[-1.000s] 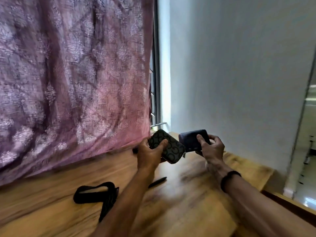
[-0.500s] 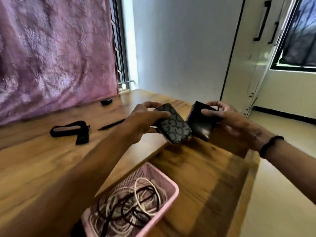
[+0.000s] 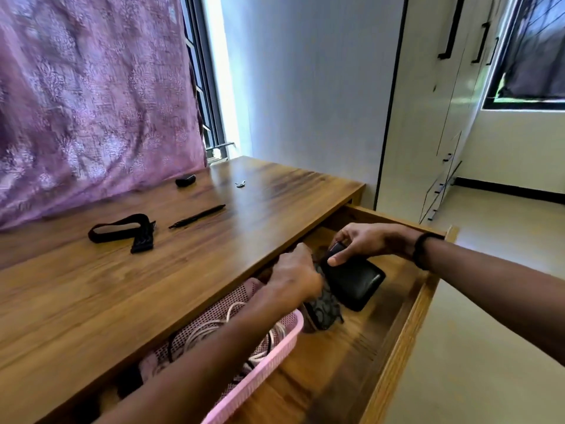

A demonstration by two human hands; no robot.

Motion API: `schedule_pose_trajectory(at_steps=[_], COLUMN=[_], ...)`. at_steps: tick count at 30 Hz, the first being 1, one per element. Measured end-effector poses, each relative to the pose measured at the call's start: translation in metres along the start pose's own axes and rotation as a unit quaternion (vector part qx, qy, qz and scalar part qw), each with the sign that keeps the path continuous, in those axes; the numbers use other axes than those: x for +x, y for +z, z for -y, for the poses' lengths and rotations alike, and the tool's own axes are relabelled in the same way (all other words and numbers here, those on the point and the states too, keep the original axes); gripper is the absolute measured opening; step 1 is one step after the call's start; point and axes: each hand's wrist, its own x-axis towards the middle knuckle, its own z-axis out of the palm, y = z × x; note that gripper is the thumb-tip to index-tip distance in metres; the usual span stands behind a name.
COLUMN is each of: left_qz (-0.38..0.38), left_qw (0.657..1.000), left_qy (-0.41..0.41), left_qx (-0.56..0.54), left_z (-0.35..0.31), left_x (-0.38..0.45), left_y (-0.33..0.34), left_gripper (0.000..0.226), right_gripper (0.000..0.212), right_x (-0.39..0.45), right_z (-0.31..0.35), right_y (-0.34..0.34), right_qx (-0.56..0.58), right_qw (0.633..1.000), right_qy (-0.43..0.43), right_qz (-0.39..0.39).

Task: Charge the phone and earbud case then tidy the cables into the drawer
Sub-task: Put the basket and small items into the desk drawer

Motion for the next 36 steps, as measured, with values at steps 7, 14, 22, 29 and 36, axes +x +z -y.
schedule_pose_trajectory(at_steps=[7,14,22,29,36], left_qz=[0.016,0.086,0.014,-0.264,-0.311], left_qw=[0.958,0.947,0.984,0.963,0.931], left_qy=[-0.080,-0.027,0.112,0.014,-0.180], left_qx=[0.274,0.308,0.139,0.048,0.057], left_z=[-0.001,0.017,0.008,0.086,0.167], left_x=[0.009,0.018,0.002,0.113,0.233], left_y=[0.011,0.002,-0.052,-0.156,-0.206], left_gripper=[0.057,0.039,0.030,0.028,0.062], right_gripper=[0.049,0.081,0.019,0.019,0.056], right_x=[0.033,0.052,0.023,0.157,0.257], right_z=[0.000,-0.001,0.097,0.124,0.159], right_y=[0.002,0.013,0.004,0.029,0.021], right_qx=[0.009,-0.181,-0.155,-0.132,-0.187], right_qw=[1.000,0.977,0.967,0.917,0.903], right_qy=[0.005,0.037,-0.184,-0.160,-0.094], right_qz=[-0.020,-0.107,-0.090,-0.342,-0.375])
